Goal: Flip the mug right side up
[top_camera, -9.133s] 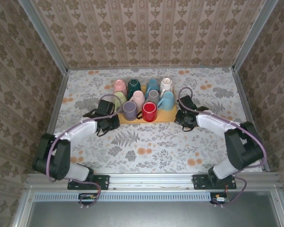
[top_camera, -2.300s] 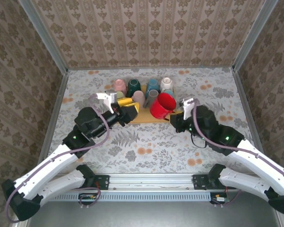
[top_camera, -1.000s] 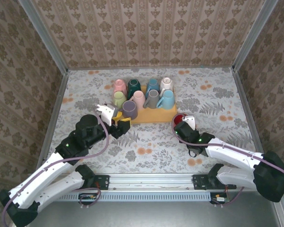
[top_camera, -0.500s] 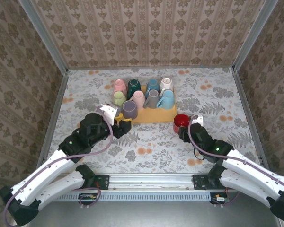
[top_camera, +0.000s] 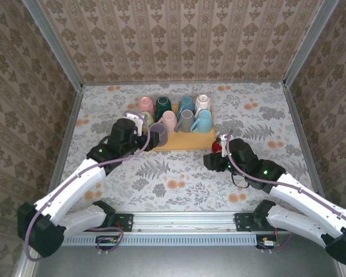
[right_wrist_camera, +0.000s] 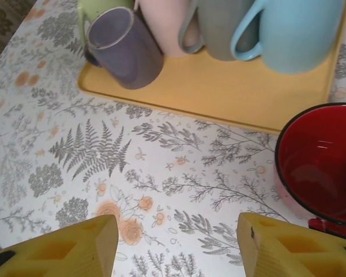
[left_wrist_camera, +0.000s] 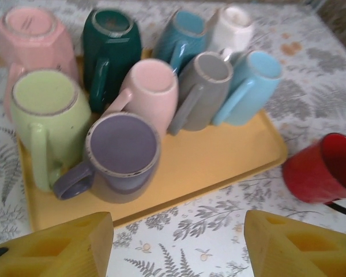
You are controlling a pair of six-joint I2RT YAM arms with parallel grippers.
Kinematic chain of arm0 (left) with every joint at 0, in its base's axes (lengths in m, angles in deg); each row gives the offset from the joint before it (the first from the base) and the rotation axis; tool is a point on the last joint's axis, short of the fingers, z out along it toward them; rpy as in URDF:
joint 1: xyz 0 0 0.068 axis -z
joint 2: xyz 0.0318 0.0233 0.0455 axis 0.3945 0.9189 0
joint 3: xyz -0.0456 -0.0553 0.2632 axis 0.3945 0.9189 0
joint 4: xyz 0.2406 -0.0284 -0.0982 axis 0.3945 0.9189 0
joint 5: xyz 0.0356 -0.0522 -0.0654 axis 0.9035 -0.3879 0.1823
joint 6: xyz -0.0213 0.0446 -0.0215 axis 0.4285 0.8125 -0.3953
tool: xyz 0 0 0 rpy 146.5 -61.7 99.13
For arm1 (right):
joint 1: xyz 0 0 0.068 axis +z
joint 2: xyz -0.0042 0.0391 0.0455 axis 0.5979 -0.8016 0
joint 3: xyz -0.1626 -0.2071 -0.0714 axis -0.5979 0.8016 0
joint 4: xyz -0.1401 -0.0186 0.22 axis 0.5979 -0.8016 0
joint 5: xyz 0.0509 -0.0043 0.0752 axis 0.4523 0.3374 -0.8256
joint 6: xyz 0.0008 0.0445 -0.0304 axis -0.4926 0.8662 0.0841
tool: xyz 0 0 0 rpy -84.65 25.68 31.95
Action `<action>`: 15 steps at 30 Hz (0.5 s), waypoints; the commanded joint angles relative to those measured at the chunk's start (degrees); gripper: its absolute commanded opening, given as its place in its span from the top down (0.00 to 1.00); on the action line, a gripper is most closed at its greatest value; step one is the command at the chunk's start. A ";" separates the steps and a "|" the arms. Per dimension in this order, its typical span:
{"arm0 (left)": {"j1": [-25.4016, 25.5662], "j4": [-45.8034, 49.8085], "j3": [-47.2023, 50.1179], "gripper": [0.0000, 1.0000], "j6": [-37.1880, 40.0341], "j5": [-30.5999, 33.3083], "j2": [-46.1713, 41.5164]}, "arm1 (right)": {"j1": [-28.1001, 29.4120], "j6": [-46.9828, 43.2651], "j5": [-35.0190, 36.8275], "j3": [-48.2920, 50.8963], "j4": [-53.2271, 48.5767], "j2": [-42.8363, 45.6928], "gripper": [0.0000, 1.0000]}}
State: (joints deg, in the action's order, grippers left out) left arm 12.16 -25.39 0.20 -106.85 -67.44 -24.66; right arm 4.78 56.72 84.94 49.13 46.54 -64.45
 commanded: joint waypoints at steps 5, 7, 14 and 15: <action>-4.10 -1.32 -1.85 0.32 -1.17 -9.87 10.68 | -0.60 -5.23 -7.26 -1.89 -0.10 0.14 0.37; -4.23 -2.47 -2.08 0.31 0.22 -10.63 12.84 | -0.88 -6.55 -7.88 -2.93 -0.82 0.45 0.37; -7.59 -3.25 -3.02 0.23 4.70 -9.52 18.89 | -1.04 -7.68 -11.64 -2.68 0.03 6.07 0.36; -7.95 -3.66 -3.20 0.23 4.93 -9.60 19.60 | -1.02 -7.78 -12.06 -2.30 0.03 6.75 0.36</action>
State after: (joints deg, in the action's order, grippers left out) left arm 5.37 -27.31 -0.76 -104.71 -75.88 -6.34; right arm 4.03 50.55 76.13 47.82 46.58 -59.70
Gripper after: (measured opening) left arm 0.770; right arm 0.638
